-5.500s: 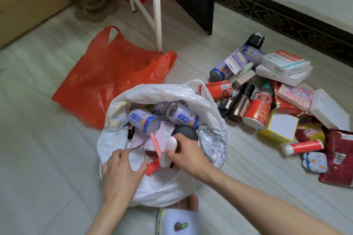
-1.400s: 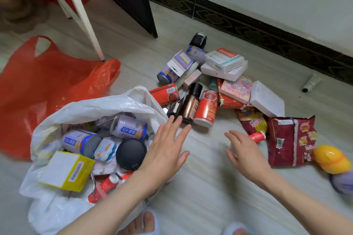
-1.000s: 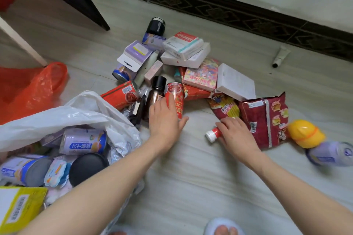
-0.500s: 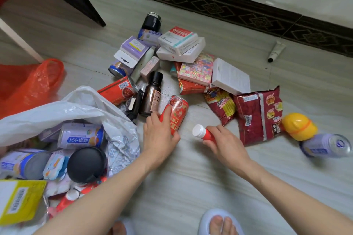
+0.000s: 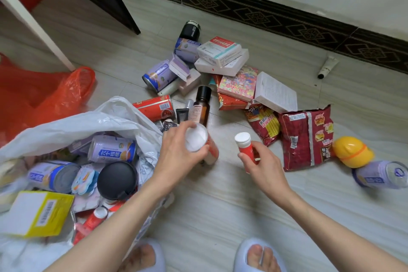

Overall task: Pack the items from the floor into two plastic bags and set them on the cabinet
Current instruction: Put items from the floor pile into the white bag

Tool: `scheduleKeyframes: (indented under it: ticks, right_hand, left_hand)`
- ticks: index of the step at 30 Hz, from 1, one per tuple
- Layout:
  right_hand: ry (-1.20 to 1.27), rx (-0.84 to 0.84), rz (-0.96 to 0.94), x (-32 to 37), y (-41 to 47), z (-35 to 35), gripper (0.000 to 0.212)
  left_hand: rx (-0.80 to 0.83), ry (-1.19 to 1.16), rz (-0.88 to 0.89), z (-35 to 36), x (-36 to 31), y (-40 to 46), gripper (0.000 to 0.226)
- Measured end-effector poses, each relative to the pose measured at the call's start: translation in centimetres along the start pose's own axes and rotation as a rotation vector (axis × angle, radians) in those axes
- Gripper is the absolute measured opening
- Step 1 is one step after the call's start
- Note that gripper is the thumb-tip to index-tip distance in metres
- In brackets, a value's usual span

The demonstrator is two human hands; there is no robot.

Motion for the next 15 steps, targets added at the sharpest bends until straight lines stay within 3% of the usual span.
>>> scheduleKeyframes:
  ticks: [3,9,15]
  right_hand:
    - [0.076,0.028,-0.01,2.0,-0.7,0.3,0.032]
    - [0.194,0.124,-0.012,5.9,-2.9,2.1,0.025]
    - [0.249,0.247,-0.081,10.8,-4.5,5.8,0.022]
  left_hand:
    - [-0.052,-0.004,0.025,-3.7,-0.6,-0.4,0.05]
    - [-0.347,-0.182,-0.195,-11.4,0.7,-1.2,0.064]
    - [-0.569,-0.128,-0.255,-17.9,4.9,-1.9,0.07]
Point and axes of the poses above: each hand's wrist, its own y-axis towards the middle knuckle, its own z-axis out of the palm, x = y × z, the point moved 2 cm from there along y, towards the middle knuckle, and after that the axes turned 14 degrees about -x, right-handed, at the moved point
